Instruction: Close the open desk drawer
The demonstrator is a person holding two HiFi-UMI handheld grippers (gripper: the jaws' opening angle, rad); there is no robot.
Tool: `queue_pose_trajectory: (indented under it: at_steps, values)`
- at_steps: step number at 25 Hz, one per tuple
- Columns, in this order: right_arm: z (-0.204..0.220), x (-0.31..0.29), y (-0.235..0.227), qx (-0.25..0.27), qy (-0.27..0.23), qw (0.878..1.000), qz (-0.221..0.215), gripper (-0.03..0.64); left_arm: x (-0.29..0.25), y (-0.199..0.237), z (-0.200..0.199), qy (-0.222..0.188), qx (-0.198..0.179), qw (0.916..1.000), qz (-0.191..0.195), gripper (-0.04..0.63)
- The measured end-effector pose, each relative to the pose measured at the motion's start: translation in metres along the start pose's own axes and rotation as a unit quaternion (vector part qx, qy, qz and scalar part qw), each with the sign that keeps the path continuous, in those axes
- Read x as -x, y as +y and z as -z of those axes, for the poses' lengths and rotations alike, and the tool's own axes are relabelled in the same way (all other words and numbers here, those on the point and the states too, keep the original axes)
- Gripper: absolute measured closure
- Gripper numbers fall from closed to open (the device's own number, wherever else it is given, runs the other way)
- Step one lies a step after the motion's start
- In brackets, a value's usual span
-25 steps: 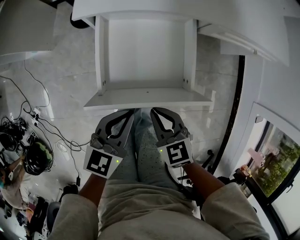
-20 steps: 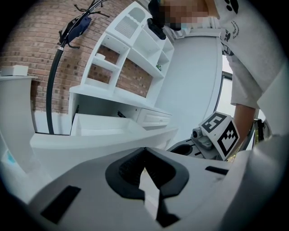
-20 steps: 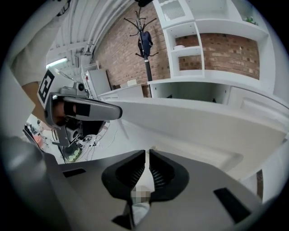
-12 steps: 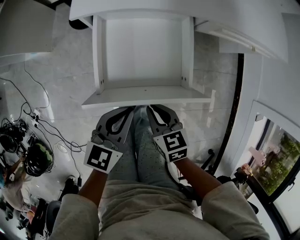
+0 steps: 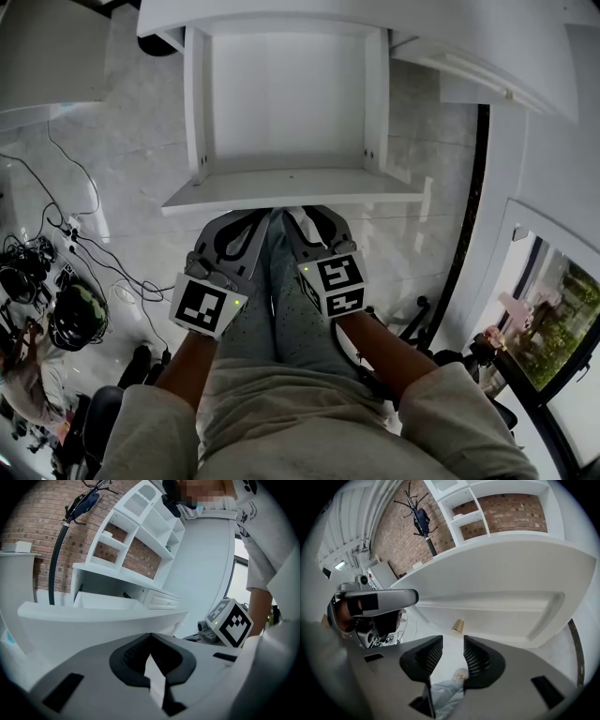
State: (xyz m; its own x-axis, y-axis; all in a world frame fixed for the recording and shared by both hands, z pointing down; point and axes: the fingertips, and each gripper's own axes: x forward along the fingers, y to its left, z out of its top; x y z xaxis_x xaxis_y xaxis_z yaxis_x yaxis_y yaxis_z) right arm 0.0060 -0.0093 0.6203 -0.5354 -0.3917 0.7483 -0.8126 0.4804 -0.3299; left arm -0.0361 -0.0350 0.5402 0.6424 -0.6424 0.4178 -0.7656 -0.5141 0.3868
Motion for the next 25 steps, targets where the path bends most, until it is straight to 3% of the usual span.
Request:
queue_pose_trajectory:
  at_steps: [7,19,23,25]
  values:
    - [0.005,-0.011,-0.002,-0.002,0.017,1.0,0.018,0.442,-0.002,0.003,0.016,0.036,-0.008,0.9993,0.008,0.578]
    - [-0.011,-0.024,-0.012,-0.05,0.001,0.997,0.061,0.442,-0.006,0.004,0.022,0.043,-0.008,0.999,0.008,0.578]
    - [-0.016,-0.026,-0.011,-0.07,-0.002,0.995,0.068,0.442,-0.008,0.003,0.014,0.023,-0.003,0.9997,0.006,0.578]
    - [-0.017,-0.026,-0.013,-0.07,0.0,0.995,0.073,0.468,-0.008,0.003,0.016,0.029,-0.005,0.9995,0.008,0.578]
